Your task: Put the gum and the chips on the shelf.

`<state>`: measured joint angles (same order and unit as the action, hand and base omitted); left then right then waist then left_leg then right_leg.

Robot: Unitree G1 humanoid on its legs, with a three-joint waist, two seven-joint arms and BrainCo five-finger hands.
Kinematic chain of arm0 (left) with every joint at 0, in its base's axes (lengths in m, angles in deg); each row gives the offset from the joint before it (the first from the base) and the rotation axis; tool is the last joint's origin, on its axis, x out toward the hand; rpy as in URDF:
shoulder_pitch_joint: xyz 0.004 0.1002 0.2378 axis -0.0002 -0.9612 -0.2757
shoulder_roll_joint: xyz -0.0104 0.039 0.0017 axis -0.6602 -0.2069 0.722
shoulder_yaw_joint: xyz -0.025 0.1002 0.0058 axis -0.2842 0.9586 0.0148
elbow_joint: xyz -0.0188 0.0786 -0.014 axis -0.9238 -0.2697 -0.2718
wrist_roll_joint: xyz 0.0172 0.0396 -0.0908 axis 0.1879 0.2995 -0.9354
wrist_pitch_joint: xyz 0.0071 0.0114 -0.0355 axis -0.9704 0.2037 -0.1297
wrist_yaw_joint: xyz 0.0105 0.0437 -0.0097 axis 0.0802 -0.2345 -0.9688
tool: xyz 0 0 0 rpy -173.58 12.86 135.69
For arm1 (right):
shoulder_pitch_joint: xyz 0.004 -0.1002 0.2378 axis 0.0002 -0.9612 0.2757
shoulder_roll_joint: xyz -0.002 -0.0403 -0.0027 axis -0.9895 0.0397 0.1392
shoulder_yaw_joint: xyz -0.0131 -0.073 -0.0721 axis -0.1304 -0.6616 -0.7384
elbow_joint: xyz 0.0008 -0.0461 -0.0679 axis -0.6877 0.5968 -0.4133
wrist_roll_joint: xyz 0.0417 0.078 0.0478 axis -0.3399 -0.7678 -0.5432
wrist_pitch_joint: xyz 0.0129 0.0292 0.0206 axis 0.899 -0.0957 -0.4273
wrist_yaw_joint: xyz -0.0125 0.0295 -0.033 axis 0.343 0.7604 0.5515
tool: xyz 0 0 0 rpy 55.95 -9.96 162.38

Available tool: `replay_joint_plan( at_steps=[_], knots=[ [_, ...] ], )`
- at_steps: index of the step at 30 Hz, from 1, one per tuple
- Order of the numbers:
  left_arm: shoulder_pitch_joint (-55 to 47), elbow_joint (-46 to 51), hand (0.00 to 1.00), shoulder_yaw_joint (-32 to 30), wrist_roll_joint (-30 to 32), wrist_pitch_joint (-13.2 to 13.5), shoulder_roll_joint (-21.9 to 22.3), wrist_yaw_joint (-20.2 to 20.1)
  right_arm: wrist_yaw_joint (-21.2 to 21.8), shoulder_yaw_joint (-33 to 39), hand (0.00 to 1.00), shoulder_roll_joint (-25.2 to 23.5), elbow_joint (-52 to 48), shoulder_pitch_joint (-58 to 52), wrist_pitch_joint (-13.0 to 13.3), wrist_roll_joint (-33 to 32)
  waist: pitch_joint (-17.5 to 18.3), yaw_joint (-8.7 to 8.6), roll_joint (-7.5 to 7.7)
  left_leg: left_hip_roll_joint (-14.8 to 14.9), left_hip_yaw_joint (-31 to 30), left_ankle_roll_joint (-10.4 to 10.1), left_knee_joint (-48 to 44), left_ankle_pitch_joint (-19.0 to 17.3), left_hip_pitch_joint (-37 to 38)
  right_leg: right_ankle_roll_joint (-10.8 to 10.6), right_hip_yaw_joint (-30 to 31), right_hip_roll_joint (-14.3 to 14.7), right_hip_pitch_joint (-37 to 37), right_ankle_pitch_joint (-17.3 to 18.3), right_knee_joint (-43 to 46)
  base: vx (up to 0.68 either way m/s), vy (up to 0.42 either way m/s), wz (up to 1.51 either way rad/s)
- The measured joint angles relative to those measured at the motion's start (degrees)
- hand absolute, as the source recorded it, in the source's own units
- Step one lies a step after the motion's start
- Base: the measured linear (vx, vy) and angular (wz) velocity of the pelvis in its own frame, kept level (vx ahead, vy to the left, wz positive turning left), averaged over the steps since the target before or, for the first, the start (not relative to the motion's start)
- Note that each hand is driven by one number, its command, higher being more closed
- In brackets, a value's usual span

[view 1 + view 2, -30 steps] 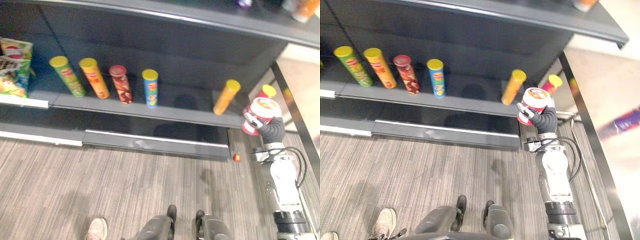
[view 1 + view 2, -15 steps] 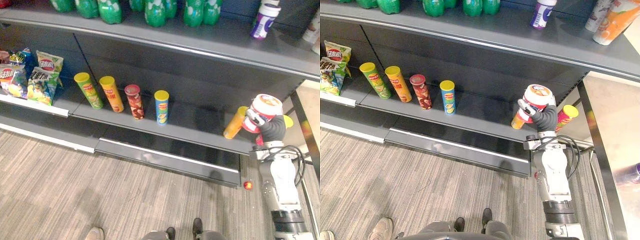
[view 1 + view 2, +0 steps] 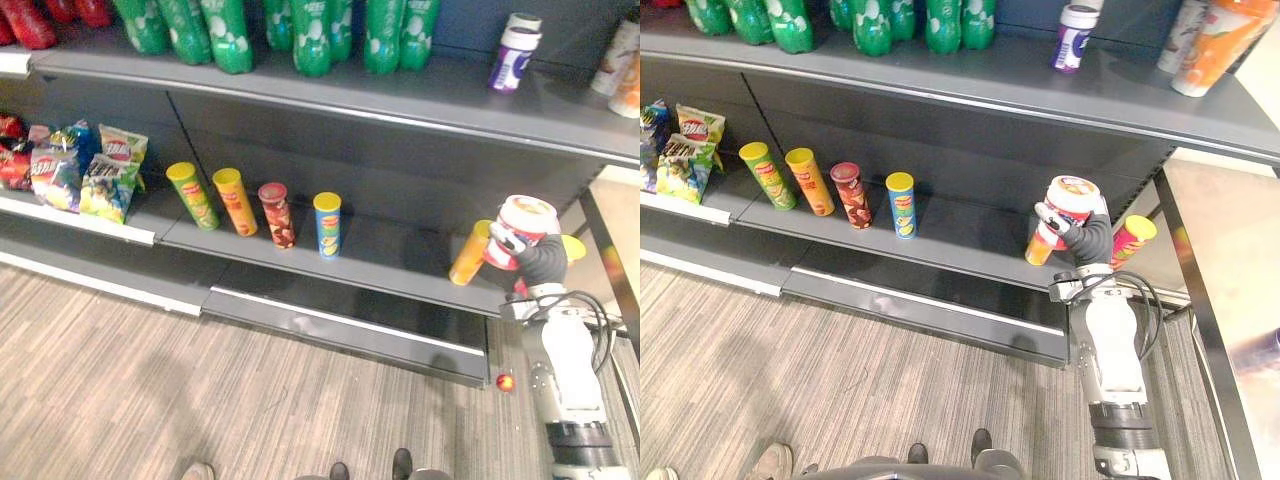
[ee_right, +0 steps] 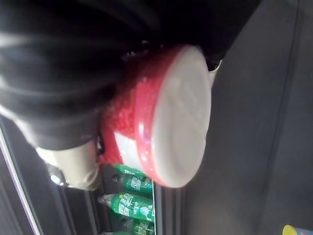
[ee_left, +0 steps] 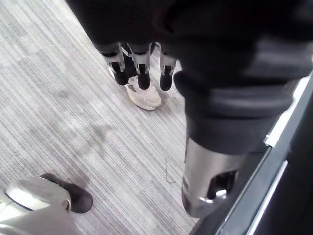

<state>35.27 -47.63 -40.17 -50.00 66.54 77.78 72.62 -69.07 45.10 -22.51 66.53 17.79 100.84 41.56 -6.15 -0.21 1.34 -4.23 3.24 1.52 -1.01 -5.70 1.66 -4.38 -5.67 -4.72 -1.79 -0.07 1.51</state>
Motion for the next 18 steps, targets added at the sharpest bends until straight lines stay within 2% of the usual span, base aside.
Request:
replay_joint_plan(
  at_steps=[3, 8, 18],
  knots=[
    [0.3, 0.0, 0.00, 0.6, 0.0, -0.2, -0.1, -0.1, -0.3, -2.3, 1.00, 2.5, 0.0, 5.7, -1.8, 0.0, 0.3, -0.03, 0.28, 0.4, 1.1, -0.3, 0.9, 0.6, 0.8, 0.5, 1.0, 0.5, 0.0, -0.5, -0.5, 0.04, 0.008, -0.17],
    [0.2, -0.1, 0.00, 0.6, 0.0, -1.4, -0.7, -0.2, -0.5, -3.2, 1.00, 3.0, 0.1, 14.9, -3.9, -0.3, 1.0, 0.48, 1.06, 1.2, 1.4, -0.3, 1.1, 0.6, 1.0, 1.2, 1.3, 1.4, 0.3, -1.1, -1.5, 0.01, -0.015, -0.06],
    [-0.4, -0.4, 0.00, -0.2, 2.3, -3.4, -0.8, -0.1, -2.9, -5.7, 1.00, 6.1, 5.2, 27.1, -8.8, -2.1, 2.3, 0.63, 1.25, 1.7, 0.9, 0.0, 3.0, 1.9, 1.9, 1.8, 1.0, 2.1, 1.1, -1.5, -2.5, -0.02, -0.009, 0.01]
  ],
)
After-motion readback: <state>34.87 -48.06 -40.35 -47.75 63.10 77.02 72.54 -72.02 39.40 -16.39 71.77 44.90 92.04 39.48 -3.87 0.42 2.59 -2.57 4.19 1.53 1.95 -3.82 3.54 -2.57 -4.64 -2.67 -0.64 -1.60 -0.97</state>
